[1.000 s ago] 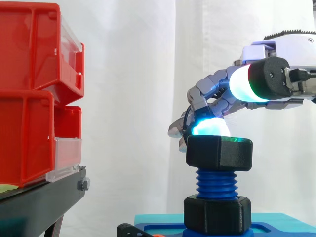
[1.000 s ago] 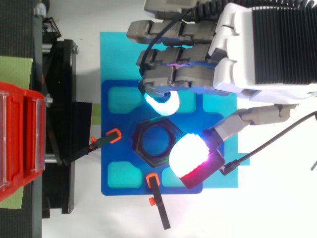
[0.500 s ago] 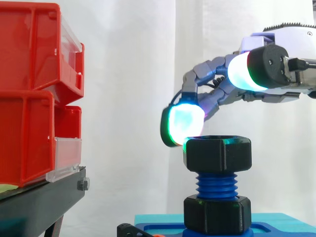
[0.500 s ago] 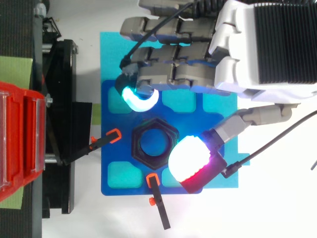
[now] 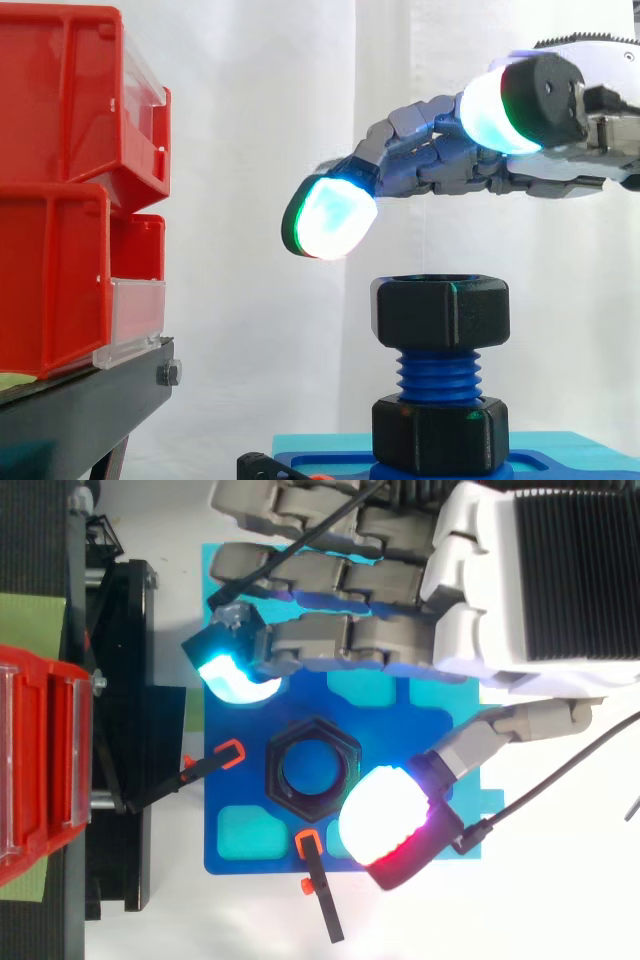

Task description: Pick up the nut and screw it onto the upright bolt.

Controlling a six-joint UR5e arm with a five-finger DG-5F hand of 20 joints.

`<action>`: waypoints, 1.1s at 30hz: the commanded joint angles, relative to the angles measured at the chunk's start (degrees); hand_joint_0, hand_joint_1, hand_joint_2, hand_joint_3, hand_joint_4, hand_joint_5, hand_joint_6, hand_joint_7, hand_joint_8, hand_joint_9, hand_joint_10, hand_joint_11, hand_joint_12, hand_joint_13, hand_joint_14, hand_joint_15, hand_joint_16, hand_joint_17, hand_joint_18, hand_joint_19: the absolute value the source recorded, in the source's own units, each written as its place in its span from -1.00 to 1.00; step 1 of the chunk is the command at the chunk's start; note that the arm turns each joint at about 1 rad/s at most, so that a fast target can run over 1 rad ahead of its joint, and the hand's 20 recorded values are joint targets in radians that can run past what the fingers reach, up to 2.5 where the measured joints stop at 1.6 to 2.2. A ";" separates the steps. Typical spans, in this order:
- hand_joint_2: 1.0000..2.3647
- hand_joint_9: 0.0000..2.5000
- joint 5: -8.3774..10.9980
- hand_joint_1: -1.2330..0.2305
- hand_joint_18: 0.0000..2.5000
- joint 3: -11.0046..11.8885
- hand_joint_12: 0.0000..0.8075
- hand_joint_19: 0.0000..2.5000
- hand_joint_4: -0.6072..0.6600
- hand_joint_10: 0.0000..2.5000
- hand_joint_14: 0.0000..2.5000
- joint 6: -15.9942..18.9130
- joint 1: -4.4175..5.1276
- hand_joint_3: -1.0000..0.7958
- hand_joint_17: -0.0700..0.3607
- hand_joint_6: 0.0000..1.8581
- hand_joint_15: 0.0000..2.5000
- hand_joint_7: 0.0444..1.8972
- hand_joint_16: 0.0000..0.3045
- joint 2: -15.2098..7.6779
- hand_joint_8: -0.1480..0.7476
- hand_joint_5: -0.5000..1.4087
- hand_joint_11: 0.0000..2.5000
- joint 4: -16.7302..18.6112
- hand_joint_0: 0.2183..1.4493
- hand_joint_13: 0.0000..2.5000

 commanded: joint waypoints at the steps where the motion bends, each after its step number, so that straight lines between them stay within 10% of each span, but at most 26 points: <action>1: -1.00 -0.92 0.09 0.57 -1.00 -0.03 -0.09 -1.00 0.12 -1.00 -1.00 0.59 0.78 -0.44 -0.01 -0.46 -1.00 -0.44 -0.58 -1.46 -0.25 -0.71 -1.00 1.29 -0.62 -1.00; 12: -1.00 -0.98 2.29 0.66 -1.00 -0.03 -0.08 -1.00 0.18 -1.00 -1.00 4.46 3.07 -0.44 -0.02 -0.46 -1.00 -0.37 -0.59 -2.95 -0.22 -0.70 -1.00 1.73 -0.62 -1.00; 33: -1.00 -0.86 2.03 0.53 -1.00 -0.03 -0.15 -1.00 0.32 -1.00 -1.00 4.90 2.54 -0.44 -0.21 -0.46 -1.00 0.08 -0.71 -2.86 -0.09 -0.64 -1.00 0.06 -0.59 -1.00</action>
